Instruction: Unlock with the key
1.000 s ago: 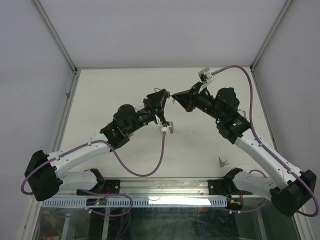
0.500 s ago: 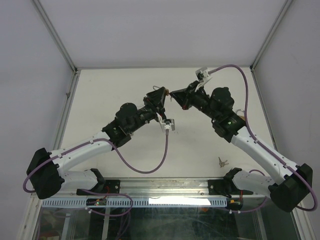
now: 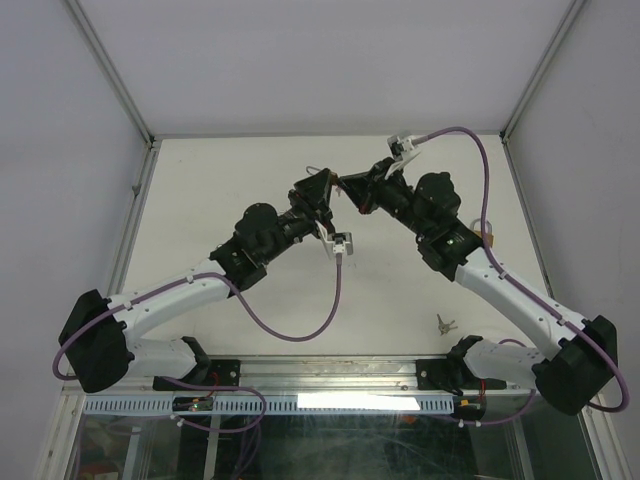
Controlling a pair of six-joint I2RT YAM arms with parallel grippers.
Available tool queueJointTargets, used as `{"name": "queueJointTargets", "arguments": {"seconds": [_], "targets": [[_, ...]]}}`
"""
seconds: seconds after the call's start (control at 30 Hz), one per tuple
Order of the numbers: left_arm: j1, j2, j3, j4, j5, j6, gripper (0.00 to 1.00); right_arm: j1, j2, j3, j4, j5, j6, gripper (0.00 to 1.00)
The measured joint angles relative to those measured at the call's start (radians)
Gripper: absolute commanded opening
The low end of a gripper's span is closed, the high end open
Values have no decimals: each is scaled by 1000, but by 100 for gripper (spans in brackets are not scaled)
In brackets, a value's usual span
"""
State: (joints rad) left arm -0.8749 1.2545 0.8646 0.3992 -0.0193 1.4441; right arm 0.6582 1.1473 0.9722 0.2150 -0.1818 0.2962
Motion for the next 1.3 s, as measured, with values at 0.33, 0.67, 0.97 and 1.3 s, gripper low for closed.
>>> {"name": "queueJointTargets", "arguments": {"seconds": [0.33,0.67,0.97,1.3], "targets": [[13,39,0,92,-13,66,0,-53,39,44,-17,-26,291,0],[13,40,-21,123,-8,120,0,-108,66,44,-26,-127,587,0],[11,41,-31,115,-4,114,0,-115,63,72,-111,-153,499,32],[-2,35,-31,38,27,39,0,-113,-43,89,-282,-214,35,62]]}}
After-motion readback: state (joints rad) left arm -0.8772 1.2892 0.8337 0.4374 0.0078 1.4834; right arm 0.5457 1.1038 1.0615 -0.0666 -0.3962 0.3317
